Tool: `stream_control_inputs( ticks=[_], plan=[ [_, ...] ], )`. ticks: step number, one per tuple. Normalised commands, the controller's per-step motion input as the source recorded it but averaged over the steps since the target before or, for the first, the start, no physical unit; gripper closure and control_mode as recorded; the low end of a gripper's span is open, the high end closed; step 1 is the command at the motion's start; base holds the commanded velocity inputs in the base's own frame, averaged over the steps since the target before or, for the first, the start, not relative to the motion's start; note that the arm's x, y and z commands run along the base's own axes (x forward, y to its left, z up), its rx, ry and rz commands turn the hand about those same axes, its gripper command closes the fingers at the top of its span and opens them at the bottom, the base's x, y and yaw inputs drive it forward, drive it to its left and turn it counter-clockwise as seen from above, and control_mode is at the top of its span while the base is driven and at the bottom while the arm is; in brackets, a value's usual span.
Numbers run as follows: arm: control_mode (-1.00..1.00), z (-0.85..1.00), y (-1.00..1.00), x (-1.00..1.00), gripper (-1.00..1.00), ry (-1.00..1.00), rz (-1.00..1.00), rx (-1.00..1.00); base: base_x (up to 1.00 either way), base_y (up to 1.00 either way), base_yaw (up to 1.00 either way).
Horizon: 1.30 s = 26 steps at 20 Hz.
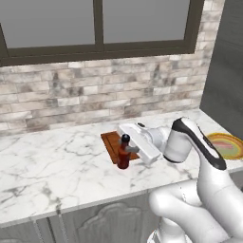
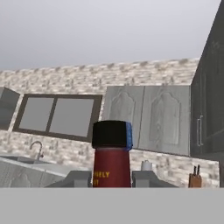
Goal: Pick the steak from the plate and place it on the cutting board. Then pick the condiment bottle from the cabinet and place it next to the cutting board.
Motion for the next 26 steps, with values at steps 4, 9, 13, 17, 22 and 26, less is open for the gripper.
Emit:
stream_control_inputs(
  ticks=[4, 9, 13, 17, 22, 26],
  plan=[
    [-1.0, -0.48, 0.18, 0.1, 1.0, 0.08, -0.02, 0.1, 0.0, 0.0, 0.0],
    [-1.0, -0.34, 0.11, 0.05, 1.0, 0.06, -0.03, 0.07, 0.0, 0.0, 0.0],
    [-1.0, -0.22, 0.01, 0.0, 1.0, 0.03, -0.04, 0.04, 0.0, 0.0, 0.0],
    [-1.0, -0.21, 0.0, 0.0, 1.0, 0.03, -0.05, 0.03, 0.0, 0.0, 0.0],
    [-1.0, -0.25, 0.02, 0.0, 1.0, 0.03, -0.05, 0.03, 0.0, 0.0, 0.0],
    [-1.0, -0.27, 0.04, 0.02, 1.0, 0.03, -0.05, 0.03, 0.0, 0.0, 0.0]
  ],
)
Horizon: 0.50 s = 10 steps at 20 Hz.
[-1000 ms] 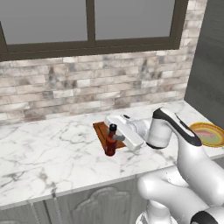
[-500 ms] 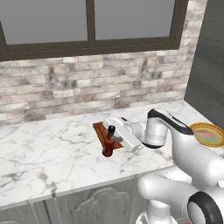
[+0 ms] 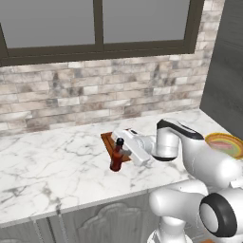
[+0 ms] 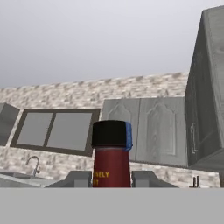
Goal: Pick the steak from the plate and place it on the cutting board. Then pick the condiment bottle from the cabinet and place it next to the cutting board.
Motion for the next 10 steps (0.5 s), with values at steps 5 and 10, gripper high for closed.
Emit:
stream_control_inputs(
  ticks=[5, 10],
  plan=[
    [-1.0, -0.26, 0.06, 0.0, 1.0, 0.02, -0.04, 0.02, 0.0, 0.0, 0.0],
    [-1.0, -0.24, 0.13, 0.04, 1.0, 0.03, -0.05, 0.0, 0.0, 0.0, 0.0]
  ],
)
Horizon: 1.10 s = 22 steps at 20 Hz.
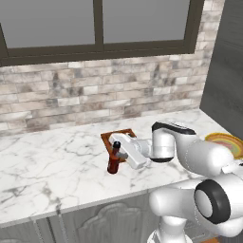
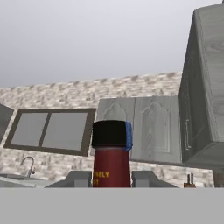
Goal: Pick the steak from the plate and place it on the cutting board. Then pick the condiment bottle from the cabinet and place it next to the cutting board.
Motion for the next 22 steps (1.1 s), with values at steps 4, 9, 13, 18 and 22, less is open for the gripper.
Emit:
stream_control_inputs(
  ticks=[4, 9, 13, 18, 22],
  plan=[
    [-1.0, -0.22, 0.18, 0.05, 1.0, 0.03, -0.05, 0.0, 0.0, 0.0, 0.0],
    [-1.0, -0.13, 0.12, 0.08, 1.0, 0.05, -0.05, 0.0, 0.0, 0.0, 0.0],
    [-1.0, -0.08, 0.01, 0.06, 1.0, 0.07, -0.05, -0.01, 0.0, 0.0, 0.0],
    [-1.0, -0.04, 0.0, 0.08, 1.0, 0.07, -0.05, -0.03, 0.0, 0.0, 0.0],
    [-1.0, -0.05, 0.0, 0.05, 1.0, 0.03, -0.04, -0.03, 0.0, 0.0, 0.0]
  ],
)
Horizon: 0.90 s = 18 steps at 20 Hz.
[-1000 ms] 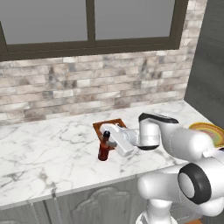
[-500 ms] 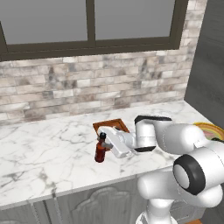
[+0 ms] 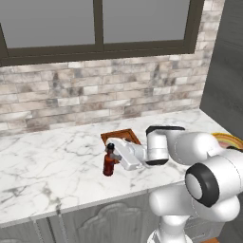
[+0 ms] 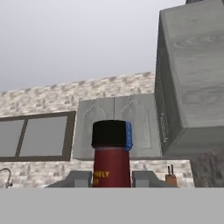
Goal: Pick the steak from the plate and place it on the cutting board. Then pick the condiment bottle from the cabinet and place it next to the cutting board.
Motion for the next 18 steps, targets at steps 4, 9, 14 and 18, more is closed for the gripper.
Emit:
stream_control_inputs(
  ticks=[4, 9, 14, 18],
  plan=[
    [-1.0, -0.1, 0.06, 0.02, 1.0, 0.0, -0.02, -0.03, 0.0, 0.0, 0.0],
    [-1.0, -0.17, 0.09, 0.01, 1.0, 0.0, -0.02, -0.03, 0.0, 0.0, 0.0],
    [-1.0, -0.2, 0.12, 0.02, 1.0, 0.0, -0.02, -0.03, 0.0, 0.0, 0.0],
    [-1.0, -0.22, 0.09, 0.04, 1.0, 0.0, -0.02, -0.03, 0.0, 0.0, 0.0]
  ],
)
